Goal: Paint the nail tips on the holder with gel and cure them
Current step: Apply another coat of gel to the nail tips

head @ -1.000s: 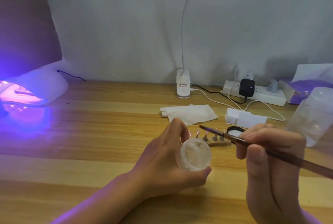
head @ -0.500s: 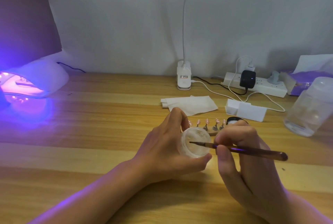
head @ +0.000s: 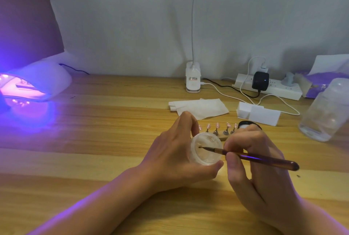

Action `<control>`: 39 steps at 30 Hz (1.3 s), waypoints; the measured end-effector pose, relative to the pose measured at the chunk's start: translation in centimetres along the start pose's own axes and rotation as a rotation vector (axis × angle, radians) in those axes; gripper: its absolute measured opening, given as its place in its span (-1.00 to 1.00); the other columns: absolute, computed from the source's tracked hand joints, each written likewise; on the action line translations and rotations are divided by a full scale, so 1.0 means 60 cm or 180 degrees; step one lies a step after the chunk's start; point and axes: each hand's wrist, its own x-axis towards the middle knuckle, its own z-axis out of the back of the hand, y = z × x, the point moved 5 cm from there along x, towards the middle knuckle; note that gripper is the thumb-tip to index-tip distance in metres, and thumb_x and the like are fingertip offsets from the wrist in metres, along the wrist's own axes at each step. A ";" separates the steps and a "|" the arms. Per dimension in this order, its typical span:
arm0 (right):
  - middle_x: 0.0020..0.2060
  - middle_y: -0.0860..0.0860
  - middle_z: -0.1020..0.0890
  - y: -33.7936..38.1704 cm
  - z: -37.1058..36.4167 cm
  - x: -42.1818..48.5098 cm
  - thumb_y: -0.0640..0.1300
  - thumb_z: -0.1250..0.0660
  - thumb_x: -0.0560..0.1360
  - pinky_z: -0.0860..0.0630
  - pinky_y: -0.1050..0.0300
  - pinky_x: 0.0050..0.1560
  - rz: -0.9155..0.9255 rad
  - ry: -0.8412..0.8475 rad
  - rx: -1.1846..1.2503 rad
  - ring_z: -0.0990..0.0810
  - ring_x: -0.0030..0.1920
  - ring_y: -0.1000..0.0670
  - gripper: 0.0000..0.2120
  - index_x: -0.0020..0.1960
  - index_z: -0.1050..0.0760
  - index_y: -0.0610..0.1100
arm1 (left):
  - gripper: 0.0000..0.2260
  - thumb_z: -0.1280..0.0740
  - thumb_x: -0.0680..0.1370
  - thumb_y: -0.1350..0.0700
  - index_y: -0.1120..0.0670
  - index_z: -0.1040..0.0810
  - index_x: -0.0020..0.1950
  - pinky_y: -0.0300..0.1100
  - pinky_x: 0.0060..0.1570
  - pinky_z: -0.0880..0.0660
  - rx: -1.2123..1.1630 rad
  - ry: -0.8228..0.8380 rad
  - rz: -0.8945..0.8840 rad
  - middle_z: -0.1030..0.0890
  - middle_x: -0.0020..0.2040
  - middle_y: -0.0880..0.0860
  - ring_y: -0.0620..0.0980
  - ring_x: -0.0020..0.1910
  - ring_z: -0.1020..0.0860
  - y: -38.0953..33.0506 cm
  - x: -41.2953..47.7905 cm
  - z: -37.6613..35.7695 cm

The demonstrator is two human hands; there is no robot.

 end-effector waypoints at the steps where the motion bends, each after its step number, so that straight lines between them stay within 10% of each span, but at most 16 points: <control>1: -0.19 0.09 -0.47 0.000 0.001 0.000 -0.14 -0.20 0.52 -0.44 0.00 -0.29 -0.0004 -0.0019 0.0024 -0.50 -0.23 -0.02 -0.94 -0.02 -0.34 -0.10 | -0.42 -0.44 0.28 -0.36 -0.10 -0.20 0.00 -0.06 -0.38 -0.48 -0.0011 0.0001 -0.0005 -0.45 -0.17 -0.12 -0.07 -0.32 -0.46 0.000 0.000 0.000; 26: -0.15 -0.07 -0.59 0.011 0.008 0.005 0.02 -0.10 0.65 -0.49 -0.09 -0.23 0.0052 -0.0351 0.0098 -0.57 -0.18 -0.09 -0.79 0.11 -0.38 -0.10 | -0.45 -0.36 0.24 -0.42 -0.13 -0.21 -0.05 -0.09 -0.32 -0.49 0.0140 -0.0465 0.0259 -0.44 -0.17 -0.13 -0.10 -0.24 -0.45 0.010 0.003 0.008; 32: 0.13 -0.05 -0.56 0.036 0.005 0.006 -0.08 -0.14 0.63 -0.50 -0.01 -0.10 0.0784 -0.0019 -0.0648 -0.58 -0.10 -0.03 -0.80 0.21 -0.43 -0.08 | -0.46 -0.44 0.20 -0.30 -0.09 -0.32 0.00 -0.01 -0.11 -0.53 -0.0297 -0.1149 0.0870 -0.50 -0.05 -0.08 -0.03 -0.05 -0.50 0.035 0.007 0.031; 39: -0.04 0.07 -0.57 -0.008 0.007 0.013 -0.11 -0.25 0.56 -0.53 0.22 -0.10 -0.0256 -0.0180 -0.0053 -0.59 -0.05 0.11 -0.89 0.04 -0.48 -0.13 | -0.46 -0.32 0.25 -0.31 -0.04 -0.47 0.11 0.10 0.18 -0.47 0.0115 -0.1007 0.1885 -0.51 0.12 -0.03 0.05 0.15 -0.49 0.103 0.018 0.077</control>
